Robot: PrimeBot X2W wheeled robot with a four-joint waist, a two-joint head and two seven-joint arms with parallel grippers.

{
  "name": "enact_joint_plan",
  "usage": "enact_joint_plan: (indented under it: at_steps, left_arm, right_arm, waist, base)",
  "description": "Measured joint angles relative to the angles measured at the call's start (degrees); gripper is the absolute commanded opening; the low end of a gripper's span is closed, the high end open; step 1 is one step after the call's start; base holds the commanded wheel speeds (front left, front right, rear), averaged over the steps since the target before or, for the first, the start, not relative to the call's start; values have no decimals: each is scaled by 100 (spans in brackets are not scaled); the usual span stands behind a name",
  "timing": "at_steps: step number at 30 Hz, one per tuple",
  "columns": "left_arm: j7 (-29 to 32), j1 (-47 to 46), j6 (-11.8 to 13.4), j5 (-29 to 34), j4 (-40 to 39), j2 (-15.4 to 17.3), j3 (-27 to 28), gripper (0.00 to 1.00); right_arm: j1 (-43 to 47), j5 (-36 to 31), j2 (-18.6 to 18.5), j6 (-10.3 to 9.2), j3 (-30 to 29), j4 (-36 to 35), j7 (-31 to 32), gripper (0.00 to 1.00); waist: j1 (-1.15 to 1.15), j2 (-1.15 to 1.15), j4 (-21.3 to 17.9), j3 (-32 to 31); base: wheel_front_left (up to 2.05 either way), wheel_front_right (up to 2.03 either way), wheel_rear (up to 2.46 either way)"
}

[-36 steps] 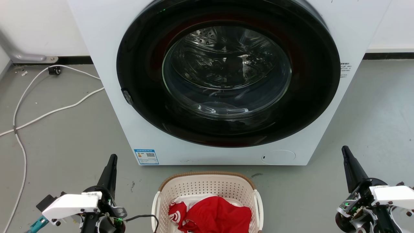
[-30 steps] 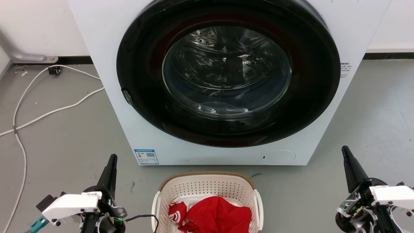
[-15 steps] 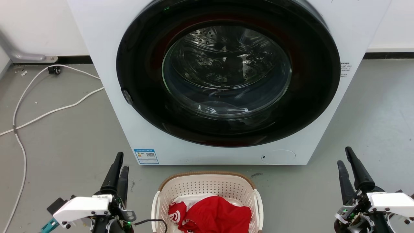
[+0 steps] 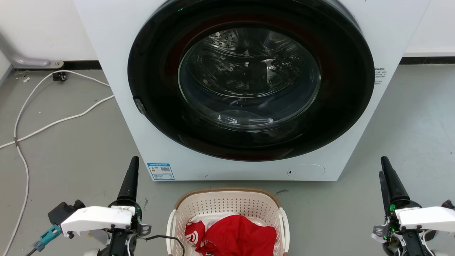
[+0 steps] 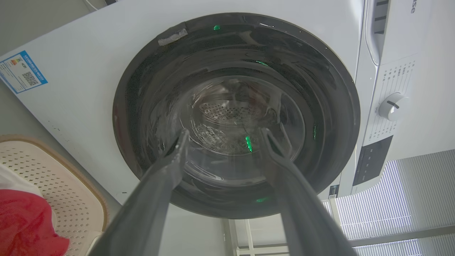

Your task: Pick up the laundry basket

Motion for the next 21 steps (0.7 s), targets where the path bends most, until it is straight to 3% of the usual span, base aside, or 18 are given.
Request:
enact_joint_plan:
  at_steps: [11,21]
  left_arm:
    - [-238,-24,41,1280,-196,-3,-54,100]
    - [-419,-69,248,2348,-267,-9,-318,100]
  right_arm:
    - [-6,-1674,21,1,22,-300,-226,100]
    - [6,-3097,30,1,113,-445,-427,100]
  waist:
    - [0,0,14,8]
    - [0,0,23,1]
  base:
    - [0,0,0]
    - [0,0,0]
